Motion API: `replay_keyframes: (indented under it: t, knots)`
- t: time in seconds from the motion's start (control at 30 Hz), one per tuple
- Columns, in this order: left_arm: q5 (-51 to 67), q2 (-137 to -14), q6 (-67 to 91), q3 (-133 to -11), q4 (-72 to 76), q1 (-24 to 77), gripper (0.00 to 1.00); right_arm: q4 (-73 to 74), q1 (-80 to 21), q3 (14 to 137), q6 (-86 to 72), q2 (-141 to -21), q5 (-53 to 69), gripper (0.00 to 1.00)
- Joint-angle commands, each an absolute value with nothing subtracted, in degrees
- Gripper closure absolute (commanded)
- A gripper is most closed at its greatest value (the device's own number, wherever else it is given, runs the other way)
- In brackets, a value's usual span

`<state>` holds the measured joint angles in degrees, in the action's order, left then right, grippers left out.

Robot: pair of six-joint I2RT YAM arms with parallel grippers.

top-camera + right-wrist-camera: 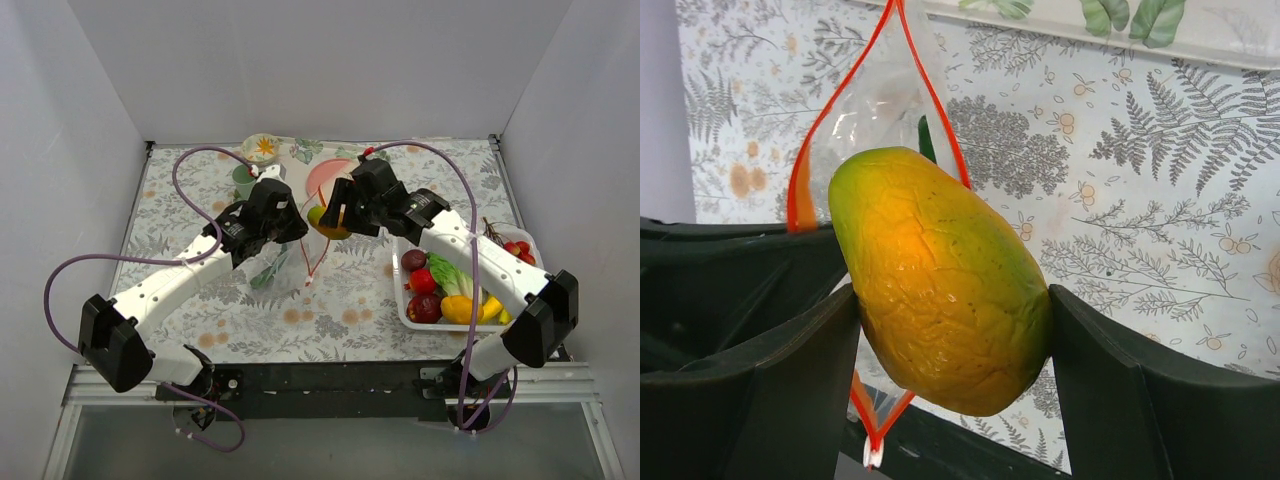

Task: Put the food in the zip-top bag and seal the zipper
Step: Place the fake fruit in the zipper food storage bag.

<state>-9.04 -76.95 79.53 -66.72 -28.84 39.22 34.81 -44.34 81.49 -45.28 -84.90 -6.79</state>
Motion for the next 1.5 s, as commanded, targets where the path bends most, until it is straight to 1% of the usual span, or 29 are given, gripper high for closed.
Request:
replay_keyframes:
  t: [0.0,0.1,0.17,0.3,0.33,0.4,0.43,0.5,0.67,0.77,0.87,0.97,1.1,1.13,1.2,1.27,1.33,1.47]
  knots:
    - [-9.23,-75.15,79.28,-68.03,-27.60,39.99,1.00,36.12,-44.47,82.62,-43.77,-86.31,-8.43,0.62]
    - [-9.05,-74.88,79.19,-68.55,-27.25,40.25,1.00,36.83,-44.39,82.62,-43.51,-87.19,-9.23,0.61]
    - [-8.62,-74.97,79.10,-68.29,-26.90,40.52,1.00,36.13,-44.47,82.71,-43.68,-87.19,-8.62,0.59]
    - [-8.09,-75.58,79.54,-68.03,-25.93,40.96,1.00,35.59,-44.56,84.46,-43.68,-87.89,-7.30,0.48]
    - [-8.00,-75.59,79.54,-67.94,-25.84,41.22,1.00,35.77,-44.73,85.59,-43.42,-88.41,-7.12,0.42]
    - [-8.26,-75.67,79.72,-67.94,-25.58,41.31,1.00,36.12,-44.91,86.31,-42.80,-88.42,-7.03,0.32]
    - [-8.35,-75.67,79.72,-67.85,-25.66,41.40,1.00,35.95,-44.91,86.22,-42.63,-88.07,-7.12,0.20]
    - [-8.44,-75.67,79.72,-68.03,-25.58,41.40,1.00,34.46,-45.17,85.35,-42.28,-87.37,-7.03,0.12]
    - [-8.53,-75.32,79.89,-68.38,-25.58,41.40,1.00,33.13,-45.18,83.50,-42.01,-85.26,-7.47,0.05]
    - [-9.05,-75.23,79.89,-68.55,-25.49,41.40,1.00,33.31,-45.18,82.88,-42.01,-83.94,-8.17,0.05]
    - [-9.40,-75.06,79.81,-68.47,-25.66,41.40,1.00,34.01,-45.09,81.74,-41.84,-80.78,-11.59,0.05]
    - [-9.76,-74.80,79.89,-68.73,-25.84,41.40,1.00,36.73,-44.56,80.34,-41.13,-76.65,-16.86,0.06]
    - [-9.84,-73.48,79.81,-69.52,-26.19,41.40,1.00,40.51,-43.51,74.82,-41.04,-68.58,-22.75,0.09]
    - [-10.02,-73.48,79.46,-69.78,-26.28,41.40,1.00,43.04,-43.24,73.84,-41.39,-67.08,-26.33,0.10]
    - [-10.81,-73.65,79.02,-70.48,-27.24,41.40,1.00,45.69,-41.84,71.03,-42.01,-62.78,-29.52,0.11]
    - [-10.90,-73.48,78.84,-70.14,-27.25,41.40,1.00,49.46,-38.17,66.37,-42.80,-59.78,-31.38,0.12]
    - [-10.81,-73.48,78.75,-69.79,-26.90,41.40,1.00,51.15,-34.91,61.30,-42.89,-55.12,-29.89,0.13]
    - [-10.28,-73.21,78.40,-69.08,-26.11,41.40,1.00,55.27,-25.34,54.94,-42.19,-47.39,-27.86,0.13]
